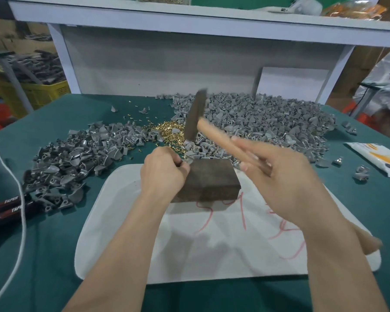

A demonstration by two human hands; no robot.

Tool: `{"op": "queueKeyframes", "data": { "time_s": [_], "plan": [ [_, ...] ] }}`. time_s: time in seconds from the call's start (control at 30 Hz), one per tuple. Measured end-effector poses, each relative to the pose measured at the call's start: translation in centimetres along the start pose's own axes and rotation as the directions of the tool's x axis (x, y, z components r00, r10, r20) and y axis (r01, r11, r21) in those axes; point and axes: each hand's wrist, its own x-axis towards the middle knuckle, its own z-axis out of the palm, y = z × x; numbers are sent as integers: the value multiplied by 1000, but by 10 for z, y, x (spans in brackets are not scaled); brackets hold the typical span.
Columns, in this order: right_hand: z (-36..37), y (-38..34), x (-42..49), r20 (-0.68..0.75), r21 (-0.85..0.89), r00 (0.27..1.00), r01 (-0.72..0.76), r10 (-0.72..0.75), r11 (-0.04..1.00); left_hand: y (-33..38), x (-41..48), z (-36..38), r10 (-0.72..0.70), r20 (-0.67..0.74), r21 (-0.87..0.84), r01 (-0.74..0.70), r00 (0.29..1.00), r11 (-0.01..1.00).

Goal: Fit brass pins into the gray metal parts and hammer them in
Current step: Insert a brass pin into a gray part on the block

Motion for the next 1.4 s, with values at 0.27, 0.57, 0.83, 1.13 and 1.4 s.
{"op": "queueKeyframes", "data": {
  "time_s": [0.27, 0.57, 0.83, 1.13, 1.4],
  "plan": [
    [4, -4, -2, -77, -46, 997, -4, 1, 999, 1, 1, -1, 9, 2, 16, -9, 1000, 1000],
    [9, -1, -1, 66, -123, 997, -23, 31, 992, -1, 2, 0, -7, 6, 1, 7, 1000, 1000],
    [22, 17, 13, 30, 110, 988, -155, 152, 982, 2, 1, -10, 90, 186, 47, -100, 978, 994],
    [22, 30, 29, 338, 168, 924, -245, 178, 955, 9, -5, -16, 235, 380, 11, -259, 895, 966],
    [23, 34, 34, 340, 305, 930, -252, 142, 919, 12, -6, -15, 300, 288, 31, -322, 909, 946]
  ]
}}
